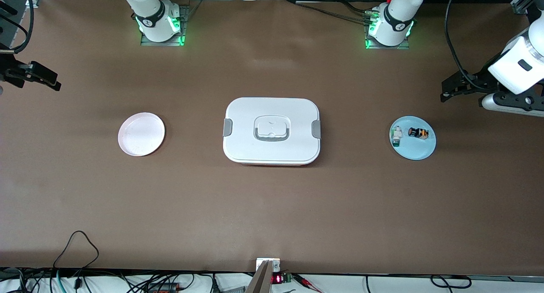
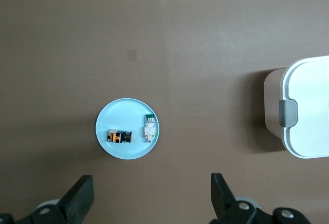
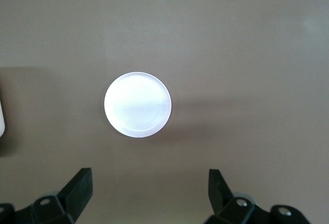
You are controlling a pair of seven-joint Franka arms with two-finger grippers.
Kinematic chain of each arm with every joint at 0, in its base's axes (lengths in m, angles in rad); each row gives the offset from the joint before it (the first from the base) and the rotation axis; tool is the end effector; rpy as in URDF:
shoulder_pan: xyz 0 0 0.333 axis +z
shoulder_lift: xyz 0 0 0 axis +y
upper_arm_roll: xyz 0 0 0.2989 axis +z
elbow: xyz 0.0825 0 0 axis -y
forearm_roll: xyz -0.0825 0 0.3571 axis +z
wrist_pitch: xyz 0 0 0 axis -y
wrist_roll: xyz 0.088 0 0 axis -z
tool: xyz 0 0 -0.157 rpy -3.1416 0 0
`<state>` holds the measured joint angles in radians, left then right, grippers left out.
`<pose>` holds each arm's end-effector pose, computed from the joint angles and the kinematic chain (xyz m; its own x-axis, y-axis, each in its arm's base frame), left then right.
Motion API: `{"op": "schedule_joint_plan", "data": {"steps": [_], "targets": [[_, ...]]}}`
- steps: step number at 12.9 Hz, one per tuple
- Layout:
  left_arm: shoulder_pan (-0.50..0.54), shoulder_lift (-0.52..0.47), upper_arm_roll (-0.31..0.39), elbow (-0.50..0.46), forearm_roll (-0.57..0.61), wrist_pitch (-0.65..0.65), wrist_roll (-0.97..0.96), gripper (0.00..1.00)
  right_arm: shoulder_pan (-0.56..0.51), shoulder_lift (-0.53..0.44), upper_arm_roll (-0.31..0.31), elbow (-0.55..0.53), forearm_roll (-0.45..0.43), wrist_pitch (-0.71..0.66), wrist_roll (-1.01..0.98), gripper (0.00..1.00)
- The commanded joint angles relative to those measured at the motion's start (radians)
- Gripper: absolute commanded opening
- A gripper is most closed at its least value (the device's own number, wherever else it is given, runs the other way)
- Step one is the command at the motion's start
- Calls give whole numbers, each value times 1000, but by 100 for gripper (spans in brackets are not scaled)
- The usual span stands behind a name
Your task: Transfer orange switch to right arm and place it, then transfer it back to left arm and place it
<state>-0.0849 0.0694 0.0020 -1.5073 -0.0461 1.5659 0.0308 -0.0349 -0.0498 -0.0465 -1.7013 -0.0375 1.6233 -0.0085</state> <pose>0.5444 -0.0525 0.5481 0.9935 -0.1136 -0.0094 -0.1131 -0.9925 0.0463 0.5115 -0.0479 0.5297 0.9971 -0.0707 -0.0286 -0.0697 -0.9970 0.0348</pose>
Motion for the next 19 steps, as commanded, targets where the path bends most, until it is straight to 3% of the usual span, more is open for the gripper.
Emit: {"op": "schedule_joint_plan", "data": {"steps": [1,5,10,13,19], "targets": [[11,-30,7,-30,14,16,66,100,1,-13,0,5,1,-17,-11,100],[140,-30,-117,-28,20,13,61,100,1,-13,0,5,1,-17,-11,100],[128,-26,-111,-25,20,13,48,100,1,-13,0,5,1,-17,-11,100],[80,-28,-64,-25,20,2,28,100,1,-13,0,5,1,-23,-11,100],[93,-20,-44,-25,22,2,20,100,1,-13,0,5,1,-23,-13,100]]}}
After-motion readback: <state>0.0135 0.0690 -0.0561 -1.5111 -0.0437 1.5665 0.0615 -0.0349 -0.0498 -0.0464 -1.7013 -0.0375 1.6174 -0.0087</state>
